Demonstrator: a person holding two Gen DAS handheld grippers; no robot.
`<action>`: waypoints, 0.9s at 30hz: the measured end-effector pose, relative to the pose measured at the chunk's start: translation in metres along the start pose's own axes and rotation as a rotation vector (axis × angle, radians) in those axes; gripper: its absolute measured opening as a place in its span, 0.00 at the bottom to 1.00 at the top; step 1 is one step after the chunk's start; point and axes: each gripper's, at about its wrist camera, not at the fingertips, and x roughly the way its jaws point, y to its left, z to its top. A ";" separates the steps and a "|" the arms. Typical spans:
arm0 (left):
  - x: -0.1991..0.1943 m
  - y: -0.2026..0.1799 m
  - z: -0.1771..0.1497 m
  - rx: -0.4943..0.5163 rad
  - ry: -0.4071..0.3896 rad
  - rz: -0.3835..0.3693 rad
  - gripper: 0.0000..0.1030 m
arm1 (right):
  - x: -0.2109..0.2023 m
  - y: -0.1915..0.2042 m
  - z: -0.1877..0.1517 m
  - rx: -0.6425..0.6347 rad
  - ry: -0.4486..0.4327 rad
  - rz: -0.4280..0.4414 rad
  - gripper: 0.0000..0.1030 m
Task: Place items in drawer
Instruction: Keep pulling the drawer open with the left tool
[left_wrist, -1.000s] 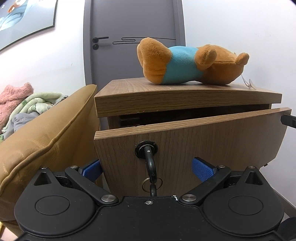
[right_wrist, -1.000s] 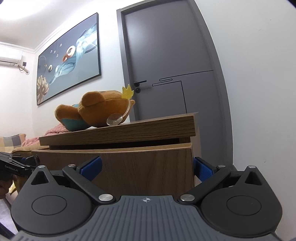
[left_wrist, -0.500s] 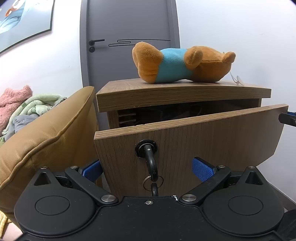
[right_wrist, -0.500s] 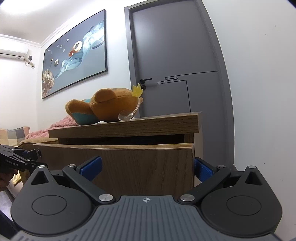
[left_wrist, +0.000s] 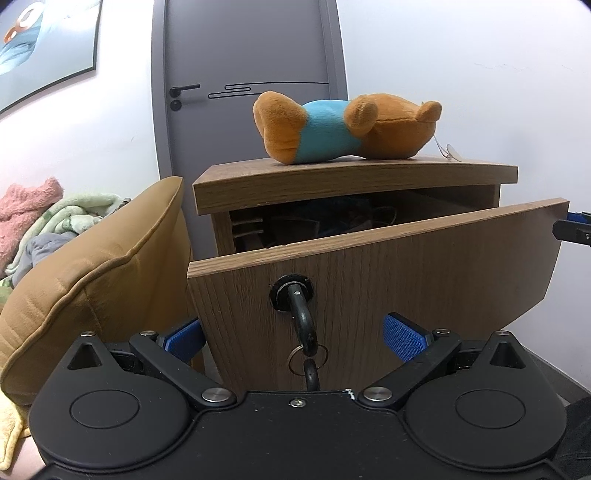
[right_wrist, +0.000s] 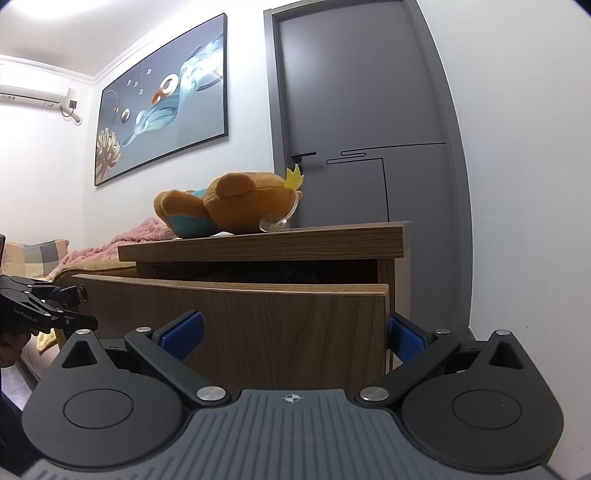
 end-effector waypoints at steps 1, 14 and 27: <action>-0.001 -0.001 0.000 0.002 0.000 0.003 0.97 | -0.001 0.001 0.000 -0.001 0.000 0.001 1.00; -0.010 -0.009 -0.006 0.024 -0.007 0.020 0.97 | -0.012 0.004 -0.002 0.001 -0.006 0.009 1.00; -0.022 -0.009 -0.010 0.027 -0.010 0.005 0.97 | -0.023 0.007 -0.003 0.013 -0.013 0.020 1.00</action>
